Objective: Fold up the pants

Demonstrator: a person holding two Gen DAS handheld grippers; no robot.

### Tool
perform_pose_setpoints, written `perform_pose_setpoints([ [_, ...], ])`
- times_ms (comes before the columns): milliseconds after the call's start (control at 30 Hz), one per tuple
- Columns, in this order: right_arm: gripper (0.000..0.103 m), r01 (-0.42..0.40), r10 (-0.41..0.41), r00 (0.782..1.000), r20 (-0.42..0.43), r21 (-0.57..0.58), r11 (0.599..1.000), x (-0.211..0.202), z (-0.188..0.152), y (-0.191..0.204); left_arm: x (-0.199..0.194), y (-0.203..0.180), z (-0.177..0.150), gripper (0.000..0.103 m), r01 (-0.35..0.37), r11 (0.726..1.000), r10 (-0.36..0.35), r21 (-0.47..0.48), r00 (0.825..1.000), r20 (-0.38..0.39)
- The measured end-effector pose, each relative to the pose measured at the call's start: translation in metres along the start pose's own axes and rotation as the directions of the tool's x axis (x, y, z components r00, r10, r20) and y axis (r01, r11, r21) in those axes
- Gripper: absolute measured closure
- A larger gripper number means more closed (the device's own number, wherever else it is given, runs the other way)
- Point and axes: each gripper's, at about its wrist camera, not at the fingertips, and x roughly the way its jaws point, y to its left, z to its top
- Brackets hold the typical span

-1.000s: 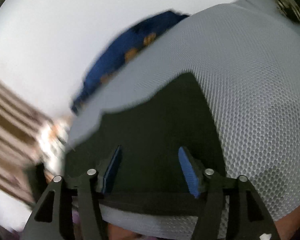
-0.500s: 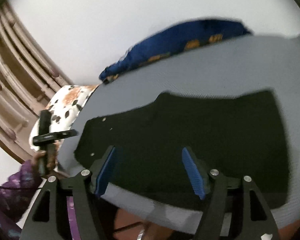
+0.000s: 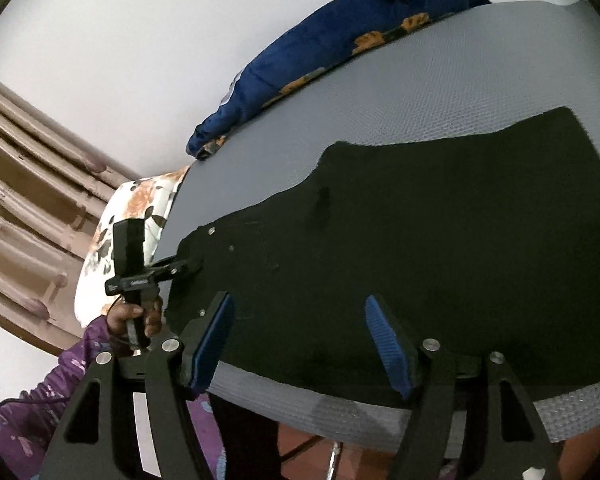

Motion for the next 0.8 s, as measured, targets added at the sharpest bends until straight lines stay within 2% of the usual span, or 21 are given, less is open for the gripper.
perform_pose_setpoints([
  [33,0.036,0.001,-0.001,1.000,-0.003,-0.007,1.000,0.001,-0.001,0.002,-0.001,-0.002,0.000,0.056,-0.003,1.000,0.003,-0.027,1.000,0.001],
  [100,0.036,0.001,-0.001,1.000,-0.009,-0.023,1.000,0.004,-0.003,0.005,-0.011,-0.014,-0.002,0.062,-0.049,0.999,0.049,-0.003,0.999,0.008],
  [167,0.036,-0.006,0.005,1.000,-0.011,-0.029,1.000,0.007,-0.004,0.005,-0.018,-0.031,-0.004,0.067,-0.067,0.998,0.067,-0.021,0.997,0.023],
  [267,0.036,-0.021,0.021,1.000,-0.020,-0.008,1.000,0.010,-0.004,0.002,-0.039,-0.053,0.000,0.071,-0.021,0.990,0.030,-0.139,0.998,0.064],
  [333,0.036,-0.039,0.039,0.999,-0.015,-0.006,0.999,0.005,-0.003,-0.001,-0.049,-0.069,0.001,0.075,0.011,0.984,0.002,-0.175,0.998,0.071],
  [367,0.036,-0.043,0.043,0.999,-0.005,-0.008,0.999,0.001,-0.004,-0.003,-0.055,-0.083,0.004,0.082,0.037,0.980,-0.023,-0.197,0.997,0.077],
  [433,0.035,-0.067,0.067,0.998,0.007,-0.002,0.998,-0.006,-0.003,-0.010,-0.060,-0.107,0.011,0.084,0.080,0.974,-0.064,-0.214,0.995,0.080],
  [467,0.035,-0.085,0.085,0.996,0.011,0.003,0.996,-0.009,-0.003,-0.014,-0.064,-0.122,0.013,0.088,0.097,0.973,-0.081,-0.209,0.993,0.087],
  [500,0.034,-0.105,0.105,0.994,0.012,0.008,0.994,-0.012,-0.001,-0.018,-0.064,-0.136,0.018,0.097,0.132,0.971,-0.116,-0.199,0.989,0.091],
  [533,0.034,-0.122,0.121,0.993,0.013,0.011,0.993,-0.013,0.000,-0.021,-0.063,-0.154,0.023,0.097,0.144,0.971,-0.130,-0.188,0.988,0.088],
  [633,0.033,-0.187,0.186,0.982,0.013,0.033,0.982,-0.018,0.002,-0.034,-0.051,-0.204,0.039,0.097,0.121,0.985,-0.111,-0.121,0.990,0.087],
  [733,0.031,-0.237,0.237,0.972,0.010,0.083,0.968,-0.021,0.004,-0.050,-0.019,-0.233,0.054,0.097,0.178,0.974,-0.171,-0.141,0.984,0.059],
  [800,0.031,-0.274,0.275,0.961,0.012,0.121,0.954,-0.023,0.004,-0.060,-0.005,-0.255,0.061,0.097,0.174,0.982,-0.170,-0.069,0.984,0.058],
])
